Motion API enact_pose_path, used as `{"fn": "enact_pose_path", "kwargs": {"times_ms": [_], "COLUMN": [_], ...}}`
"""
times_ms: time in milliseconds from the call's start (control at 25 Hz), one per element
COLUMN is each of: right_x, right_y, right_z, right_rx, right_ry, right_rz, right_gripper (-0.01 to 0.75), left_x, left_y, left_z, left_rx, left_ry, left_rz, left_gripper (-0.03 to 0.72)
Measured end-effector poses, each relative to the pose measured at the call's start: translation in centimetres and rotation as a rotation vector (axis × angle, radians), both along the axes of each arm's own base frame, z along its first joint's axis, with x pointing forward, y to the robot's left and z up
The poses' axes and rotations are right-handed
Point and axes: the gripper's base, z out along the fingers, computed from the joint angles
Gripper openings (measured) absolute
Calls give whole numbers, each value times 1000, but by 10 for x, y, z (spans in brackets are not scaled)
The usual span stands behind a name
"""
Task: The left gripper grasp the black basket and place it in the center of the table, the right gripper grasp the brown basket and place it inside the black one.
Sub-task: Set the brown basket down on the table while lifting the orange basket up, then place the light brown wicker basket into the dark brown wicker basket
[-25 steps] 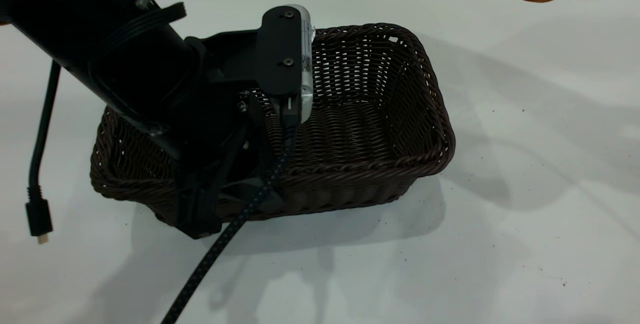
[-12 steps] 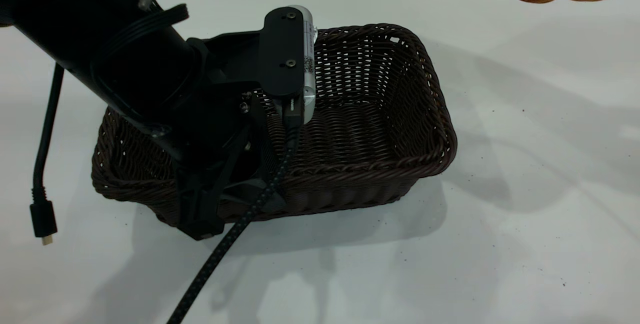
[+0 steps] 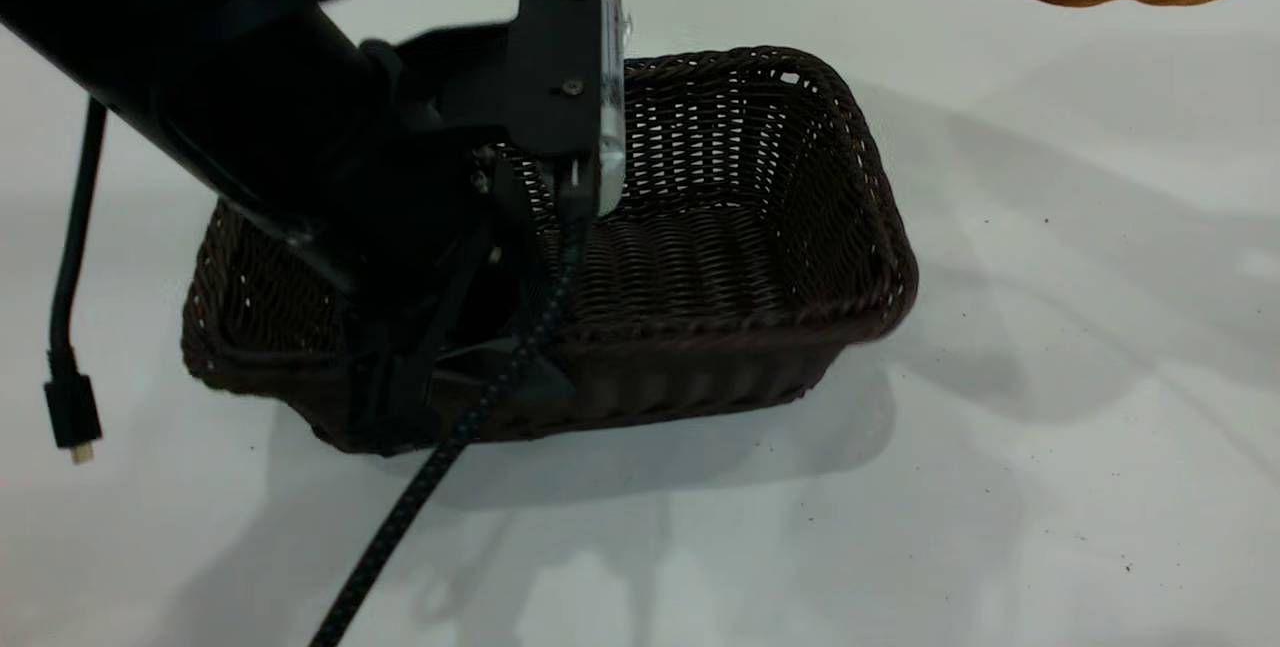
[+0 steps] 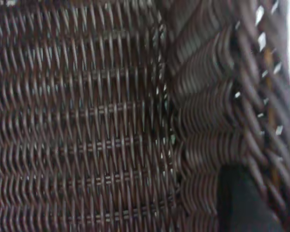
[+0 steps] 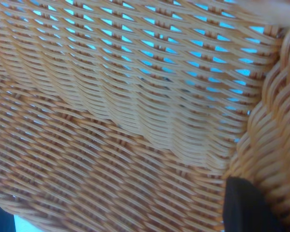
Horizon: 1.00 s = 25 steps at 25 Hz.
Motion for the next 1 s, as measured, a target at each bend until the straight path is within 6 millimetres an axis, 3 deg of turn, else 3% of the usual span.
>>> {"fn": "enact_pose_path", "kwargs": {"times_ms": [200,320,520,1000], "right_x": [0,0,0,13], "right_y": [0,0,0,-5], "right_z": [0,0,0,-3], "right_rx": [-2,-2,-5,-22], "right_ry": [-4,-4,-4,-8], "right_rz": [2,2,1,-27], "right_gripper": [111,111,111,111], "left_x": [2,0,-9,-40], "left_y": [0,0,2,16], "left_z": [13,20,43,119], "left_rx": [-25,-41,-84,-238], "left_ry": [-53,-55,-55,-165], "left_rz": [9,2,-32,-101], "left_gripper": [408,456,468,468]}}
